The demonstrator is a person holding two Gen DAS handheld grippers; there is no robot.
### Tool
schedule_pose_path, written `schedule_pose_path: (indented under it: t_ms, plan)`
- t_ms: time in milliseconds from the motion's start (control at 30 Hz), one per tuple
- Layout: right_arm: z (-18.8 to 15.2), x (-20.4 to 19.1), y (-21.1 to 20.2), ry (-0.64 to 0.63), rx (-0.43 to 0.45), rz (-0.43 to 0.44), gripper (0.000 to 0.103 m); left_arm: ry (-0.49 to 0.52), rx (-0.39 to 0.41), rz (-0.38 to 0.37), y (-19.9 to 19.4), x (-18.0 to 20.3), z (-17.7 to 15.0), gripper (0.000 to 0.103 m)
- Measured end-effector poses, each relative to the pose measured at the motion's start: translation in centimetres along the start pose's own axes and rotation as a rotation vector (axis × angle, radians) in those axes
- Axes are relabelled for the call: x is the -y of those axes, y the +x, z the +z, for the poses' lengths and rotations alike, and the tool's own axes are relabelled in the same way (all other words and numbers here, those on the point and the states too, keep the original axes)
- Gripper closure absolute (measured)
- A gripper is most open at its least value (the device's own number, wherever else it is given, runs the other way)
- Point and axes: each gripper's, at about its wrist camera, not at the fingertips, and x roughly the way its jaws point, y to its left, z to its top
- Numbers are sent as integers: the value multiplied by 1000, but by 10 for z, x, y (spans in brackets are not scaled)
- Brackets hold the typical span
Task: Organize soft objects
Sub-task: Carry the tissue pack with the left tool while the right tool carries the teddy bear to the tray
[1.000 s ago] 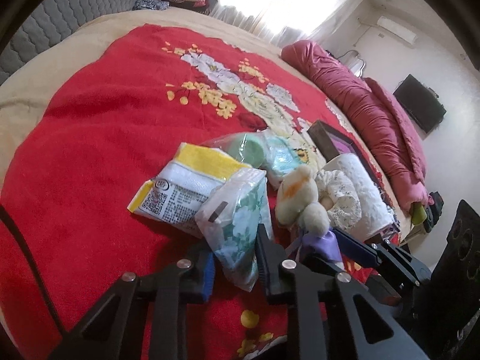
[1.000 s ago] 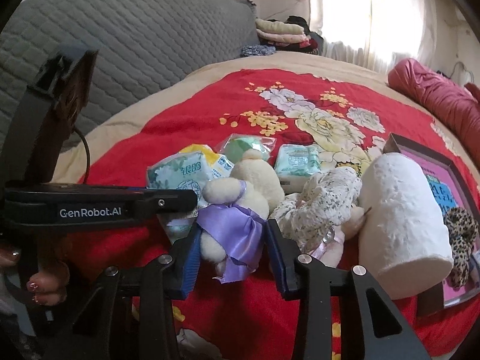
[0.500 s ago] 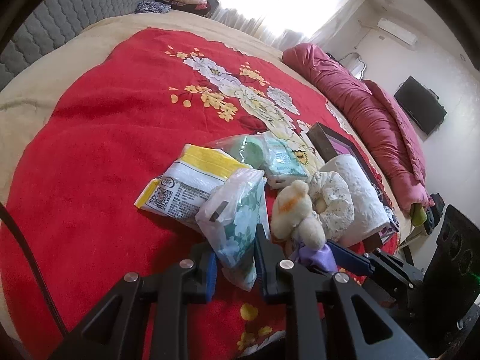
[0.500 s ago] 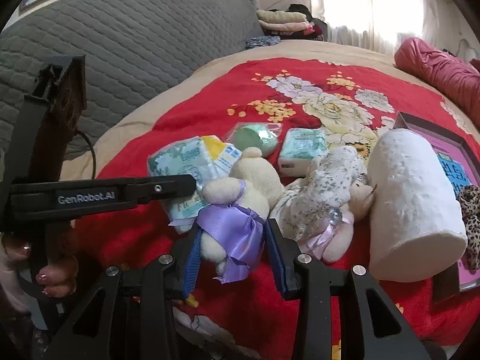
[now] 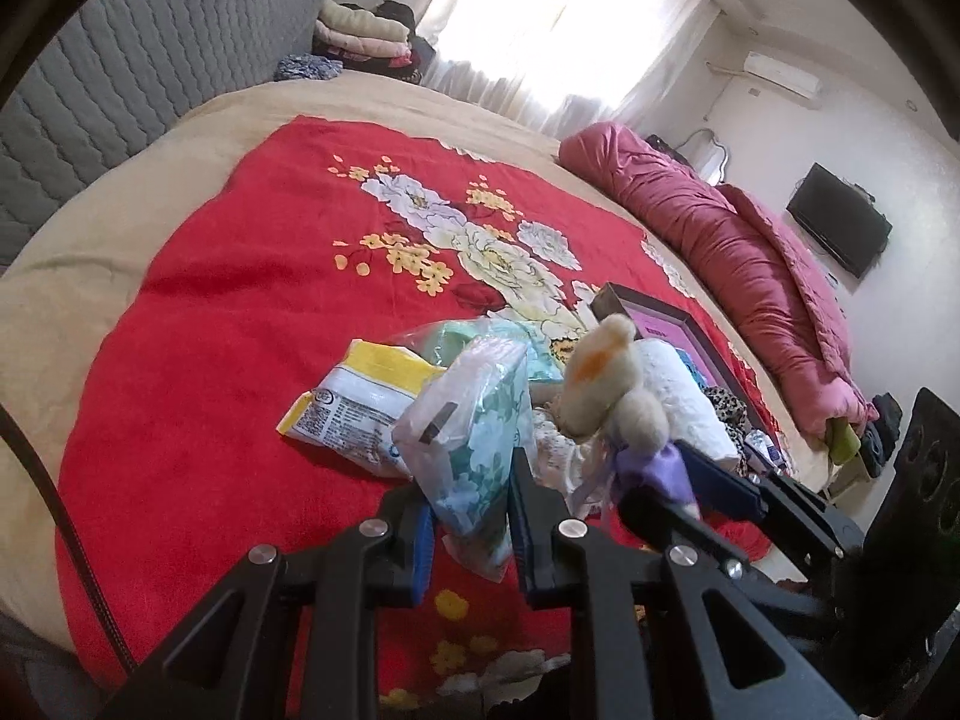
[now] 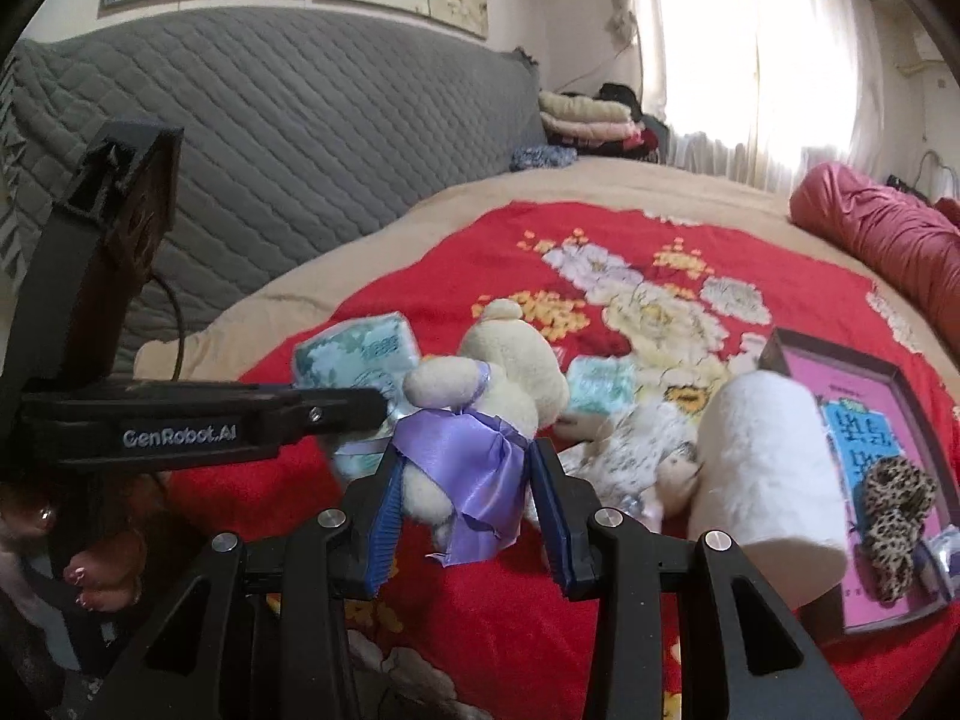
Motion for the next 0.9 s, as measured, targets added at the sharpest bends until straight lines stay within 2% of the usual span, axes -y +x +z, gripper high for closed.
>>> schedule_pose_path:
  t_ms: [467, 633, 900]
  plan:
    - [11, 34, -41, 51, 100, -93, 62, 72, 22, 77, -17, 40, -5, 82]
    - [11, 50, -52, 98, 126, -111, 62, 98, 60, 106, -31, 57, -6, 82]
    - [11, 68, -74, 149, 181, -155, 62, 151, 48, 86, -31, 96, -4, 82]
